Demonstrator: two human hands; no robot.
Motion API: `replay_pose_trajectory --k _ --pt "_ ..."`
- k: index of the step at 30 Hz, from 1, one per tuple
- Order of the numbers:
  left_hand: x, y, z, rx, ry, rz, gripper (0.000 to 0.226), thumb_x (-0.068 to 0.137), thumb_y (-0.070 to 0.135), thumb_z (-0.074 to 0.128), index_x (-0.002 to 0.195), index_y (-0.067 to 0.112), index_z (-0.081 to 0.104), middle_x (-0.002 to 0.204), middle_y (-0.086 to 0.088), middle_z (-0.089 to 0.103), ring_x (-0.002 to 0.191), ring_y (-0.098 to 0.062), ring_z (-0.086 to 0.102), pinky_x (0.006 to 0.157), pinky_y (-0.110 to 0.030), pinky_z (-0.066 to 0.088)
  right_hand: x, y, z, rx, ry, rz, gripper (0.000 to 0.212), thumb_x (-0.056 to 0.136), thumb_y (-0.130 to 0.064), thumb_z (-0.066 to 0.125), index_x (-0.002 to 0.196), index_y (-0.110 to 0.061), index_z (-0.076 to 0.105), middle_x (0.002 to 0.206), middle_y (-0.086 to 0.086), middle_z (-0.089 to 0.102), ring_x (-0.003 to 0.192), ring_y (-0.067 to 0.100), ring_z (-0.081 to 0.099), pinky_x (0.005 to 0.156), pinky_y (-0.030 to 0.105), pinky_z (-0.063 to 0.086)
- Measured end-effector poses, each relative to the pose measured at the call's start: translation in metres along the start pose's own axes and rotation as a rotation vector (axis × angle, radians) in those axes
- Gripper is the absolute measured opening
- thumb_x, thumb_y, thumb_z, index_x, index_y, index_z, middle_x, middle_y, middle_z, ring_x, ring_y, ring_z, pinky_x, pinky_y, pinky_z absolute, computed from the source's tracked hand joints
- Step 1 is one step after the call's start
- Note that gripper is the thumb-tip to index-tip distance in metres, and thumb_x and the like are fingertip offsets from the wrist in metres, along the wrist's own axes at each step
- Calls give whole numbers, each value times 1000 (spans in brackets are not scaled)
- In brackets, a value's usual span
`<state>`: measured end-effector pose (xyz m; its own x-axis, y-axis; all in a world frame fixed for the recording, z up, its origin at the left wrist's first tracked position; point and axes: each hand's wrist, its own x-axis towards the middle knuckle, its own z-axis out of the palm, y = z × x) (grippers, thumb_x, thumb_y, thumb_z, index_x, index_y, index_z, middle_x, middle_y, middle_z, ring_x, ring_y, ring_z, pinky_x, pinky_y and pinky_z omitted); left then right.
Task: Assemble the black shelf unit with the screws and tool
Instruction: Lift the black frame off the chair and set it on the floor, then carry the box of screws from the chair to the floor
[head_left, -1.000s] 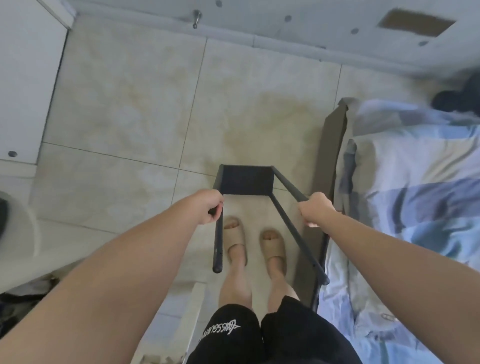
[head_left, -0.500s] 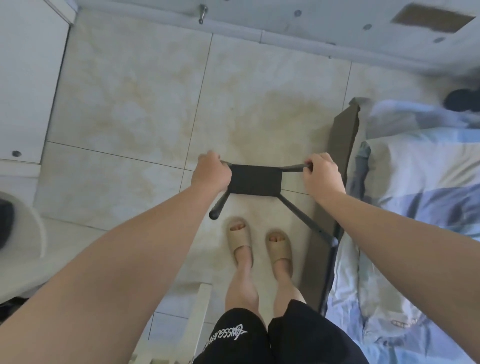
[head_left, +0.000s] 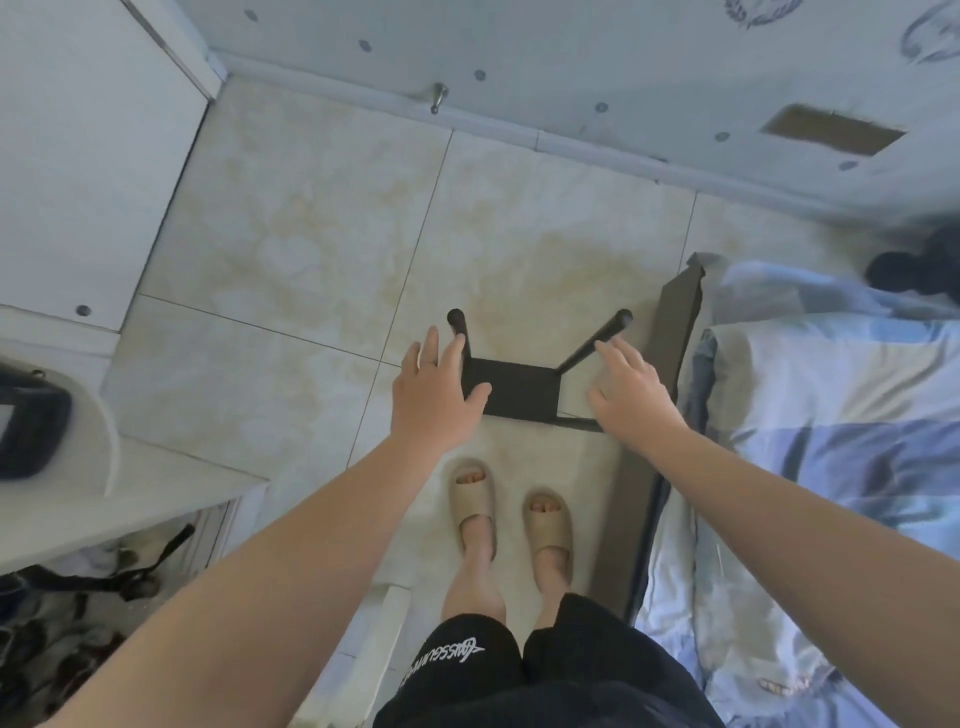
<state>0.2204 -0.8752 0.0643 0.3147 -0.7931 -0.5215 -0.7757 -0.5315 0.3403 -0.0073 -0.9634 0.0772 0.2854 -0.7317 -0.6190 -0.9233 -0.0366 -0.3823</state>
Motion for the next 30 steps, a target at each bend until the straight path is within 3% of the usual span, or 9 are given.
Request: replay_pose_trajectory --k 4,8,12,17,23,30 --pt "-63 8 -9 -12 82 29 69 96 56 46 156 32 22 169 0 1 154 -28 -2 121 -49 13 -47 -5 -5 -146 21 -174 65 101 -32 47 159 -26 17 169 0 11 154 25 8 122 51 17" --pt "-128 9 -17 -5 191 22 68 96 61 40 156 35 19 169 1 -1 154 -29 -4 122 -53 9 -91 -9 -7 -296 78 -376 67 102 -44 46 156 -33 8 168 -4 5 155 25 -1 123 48 4" --pt "-192 5 -21 -6 292 -67 71 97 64 37 158 36 14 169 4 -8 154 -25 -12 122 -53 2 -129 -18 -13 -403 112 -575 72 101 -48 45 157 -35 1 168 -6 0 155 26 -6 116 44 -10" --pt "-266 3 -30 -25 404 -176 75 95 69 32 159 35 13 168 4 -8 154 -25 -15 122 -53 -1 -164 -54 -23 -484 55 -791 73 102 -52 39 159 -36 -3 168 -8 -9 155 23 -14 117 43 -16" --pt "-341 -9 -61 -25 614 -308 77 91 75 20 159 39 9 168 9 -10 152 -17 -23 122 -50 -8 -218 -128 -21 -508 39 -1113 70 102 -50 38 162 -32 6 170 -5 -4 156 24 -12 123 46 -8" --pt "-441 -55 -90 -47 886 -478 76 92 73 25 159 38 12 169 8 -2 153 -18 -18 123 -48 -8 -299 -211 17 -501 51 -1493 69 100 -43 48 161 -25 21 170 -1 11 157 28 3 124 51 8"
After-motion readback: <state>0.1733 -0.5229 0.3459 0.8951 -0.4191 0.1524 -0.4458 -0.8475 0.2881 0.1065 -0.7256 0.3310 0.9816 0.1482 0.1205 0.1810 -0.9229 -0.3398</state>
